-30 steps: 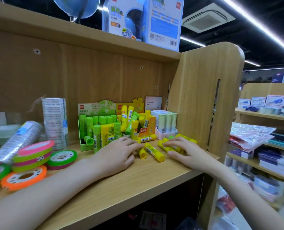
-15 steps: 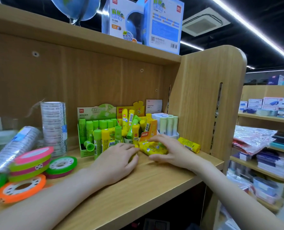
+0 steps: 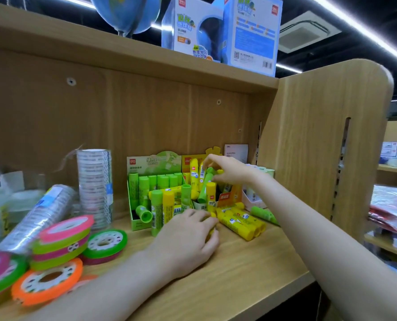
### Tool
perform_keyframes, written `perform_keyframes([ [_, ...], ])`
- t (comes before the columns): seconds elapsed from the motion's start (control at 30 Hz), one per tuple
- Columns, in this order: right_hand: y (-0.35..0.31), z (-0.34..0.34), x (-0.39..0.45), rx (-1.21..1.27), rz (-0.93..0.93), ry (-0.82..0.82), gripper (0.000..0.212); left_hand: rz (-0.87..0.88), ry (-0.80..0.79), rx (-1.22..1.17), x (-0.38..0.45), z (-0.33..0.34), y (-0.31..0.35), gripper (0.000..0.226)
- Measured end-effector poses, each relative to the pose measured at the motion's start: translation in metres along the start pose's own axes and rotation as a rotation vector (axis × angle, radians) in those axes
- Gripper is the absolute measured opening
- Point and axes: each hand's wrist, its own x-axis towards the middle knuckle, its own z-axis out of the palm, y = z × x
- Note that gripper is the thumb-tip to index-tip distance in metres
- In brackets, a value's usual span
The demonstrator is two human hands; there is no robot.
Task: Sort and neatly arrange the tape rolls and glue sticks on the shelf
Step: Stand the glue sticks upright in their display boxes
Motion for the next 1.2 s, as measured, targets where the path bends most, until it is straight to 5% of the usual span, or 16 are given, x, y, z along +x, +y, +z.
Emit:
perform_keyframes([
  [0.27, -0.007, -0.004, 0.001, -0.379, -0.113, -0.066, 0.034, -0.011, -0.015, -0.002, 0.0, 0.0, 0.0, 0.087],
  [0.67, -0.004, -0.051, -0.002, 0.049, -0.015, 0.428, 0.028, -0.019, -0.021, -0.009, -0.001, -0.001, 0.001, 0.088],
  [0.77, -0.04, -0.054, -0.002, 0.067, -0.15, 0.394, 0.029, -0.028, -0.02, -0.008, -0.001, -0.001, 0.002, 0.087],
  [0.9, -0.087, -0.04, 0.009, -0.226, -0.333, 0.261, 0.027, -0.034, -0.034, -0.004, 0.0, 0.001, 0.0, 0.088],
  [1.07, -0.1, -0.015, 0.01, -0.405, -0.362, 0.04, 0.036, -0.032, -0.027, 0.011, 0.001, 0.002, -0.001, 0.088],
  [1.2, -0.081, -0.02, 0.004, -0.254, -0.302, 0.136, 0.032, -0.033, -0.015, 0.019, 0.001, 0.003, -0.001, 0.088],
])
